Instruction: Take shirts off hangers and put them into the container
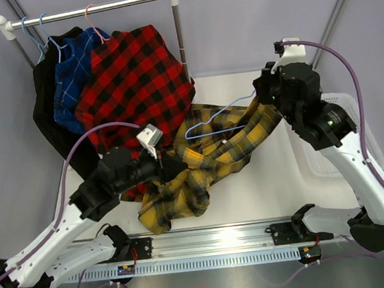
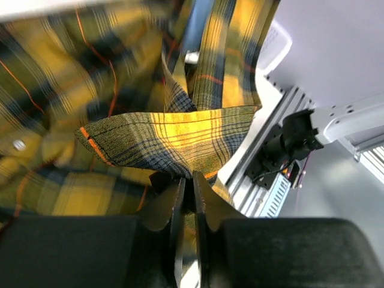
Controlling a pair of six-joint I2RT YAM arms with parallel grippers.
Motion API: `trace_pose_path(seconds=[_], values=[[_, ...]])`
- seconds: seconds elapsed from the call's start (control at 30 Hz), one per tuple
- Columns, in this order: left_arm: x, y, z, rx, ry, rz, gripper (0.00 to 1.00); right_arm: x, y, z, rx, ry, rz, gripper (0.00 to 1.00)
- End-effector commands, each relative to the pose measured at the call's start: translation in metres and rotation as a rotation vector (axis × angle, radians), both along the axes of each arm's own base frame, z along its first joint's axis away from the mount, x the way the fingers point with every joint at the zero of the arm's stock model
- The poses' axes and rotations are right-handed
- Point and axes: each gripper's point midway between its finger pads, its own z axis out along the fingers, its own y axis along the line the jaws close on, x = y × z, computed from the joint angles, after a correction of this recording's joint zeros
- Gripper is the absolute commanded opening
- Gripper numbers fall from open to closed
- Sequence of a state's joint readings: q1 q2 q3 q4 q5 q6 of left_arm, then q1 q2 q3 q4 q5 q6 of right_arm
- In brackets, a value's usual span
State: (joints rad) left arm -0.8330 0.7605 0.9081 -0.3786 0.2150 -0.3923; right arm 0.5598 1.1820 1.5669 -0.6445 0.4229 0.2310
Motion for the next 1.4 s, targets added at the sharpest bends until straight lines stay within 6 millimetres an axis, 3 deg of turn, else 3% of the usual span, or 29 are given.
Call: trace_pose_path(seconds=[0.0, 0.07, 0.1, 0.2, 0.23, 0.33, 0.4, 0.47, 0.53, 0.57, 0.63, 0.67, 0.77, 0.8, 0.87, 0.97, 1.07, 1.17, 1.2, 1.37], values=[[-0.007, -0.024, -0.034, 0.025, 0.116, -0.058, 0.19, -0.03, -0.008, 0.088, 0.115, -0.236, 0.086, 0.0], [0.0, -0.035, -0.034, -0.005, 0.106, -0.055, 0.34, -0.045, -0.004, 0.107, 0.16, -0.291, 0.148, 0.0], [0.003, -0.038, -0.032, -0.018, 0.1, -0.052, 0.48, -0.05, 0.003, 0.114, 0.192, -0.306, 0.196, 0.0], [0.018, -0.044, -0.028, -0.034, 0.068, -0.005, 0.7, -0.07, 0.012, 0.132, 0.234, -0.348, 0.29, 0.0], [0.023, -0.044, -0.024, -0.033, 0.052, 0.012, 0.83, -0.074, 0.013, 0.135, 0.239, -0.359, 0.309, 0.0], [0.039, -0.04, -0.023, -0.003, 0.035, 0.087, 0.98, -0.092, 0.021, 0.142, 0.265, -0.377, 0.395, 0.0], [0.047, -0.038, -0.017, -0.002, 0.022, 0.13, 0.99, -0.106, 0.031, 0.148, 0.312, -0.378, 0.479, 0.0], [0.05, -0.036, -0.004, -0.022, 0.009, 0.151, 0.99, -0.106, 0.039, 0.136, 0.336, -0.332, 0.506, 0.0], [0.051, -0.028, 0.013, -0.038, -0.029, 0.169, 0.99, -0.1, 0.042, 0.113, 0.31, -0.273, 0.499, 0.0], [0.049, -0.022, 0.015, -0.018, -0.032, 0.18, 0.99, -0.094, 0.042, 0.088, 0.291, -0.223, 0.482, 0.0], [0.052, 0.0, 0.042, -0.016, -0.106, 0.25, 0.99, -0.08, 0.033, 0.06, 0.243, -0.195, 0.402, 0.0], [0.05, 0.01, 0.043, 0.01, -0.113, 0.269, 0.99, -0.072, 0.029, 0.034, 0.196, -0.157, 0.364, 0.0], [0.045, 0.038, 0.064, 0.037, -0.18, 0.322, 0.99, -0.06, 0.024, -0.003, 0.118, -0.108, 0.32, 0.0], [0.041, 0.044, 0.079, 0.023, -0.203, 0.325, 0.99, -0.057, 0.024, -0.007, 0.105, -0.103, 0.315, 0.0], [0.035, 0.045, 0.087, 0.045, -0.222, 0.284, 0.99, -0.049, 0.026, -0.022, 0.063, -0.077, 0.314, 0.0], [0.021, 0.032, 0.109, 0.012, -0.239, 0.178, 0.99, -0.035, 0.031, -0.031, 0.022, -0.067, 0.311, 0.0], [0.016, 0.003, 0.111, 0.007, -0.203, 0.049, 0.99, -0.025, 0.039, -0.029, -0.006, -0.07, 0.331, 0.0], [0.014, -0.031, 0.101, 0.027, -0.141, -0.076, 0.99, -0.016, 0.047, -0.021, -0.023, -0.094, 0.343, 0.0], [0.022, -0.043, 0.087, 0.061, -0.11, -0.09, 0.99, -0.015, 0.048, -0.018, -0.027, -0.102, 0.344, 0.0], [0.037, -0.068, 0.069, 0.125, -0.083, -0.107, 0.98, -0.008, 0.055, -0.005, -0.051, -0.138, 0.347, 0.0]])
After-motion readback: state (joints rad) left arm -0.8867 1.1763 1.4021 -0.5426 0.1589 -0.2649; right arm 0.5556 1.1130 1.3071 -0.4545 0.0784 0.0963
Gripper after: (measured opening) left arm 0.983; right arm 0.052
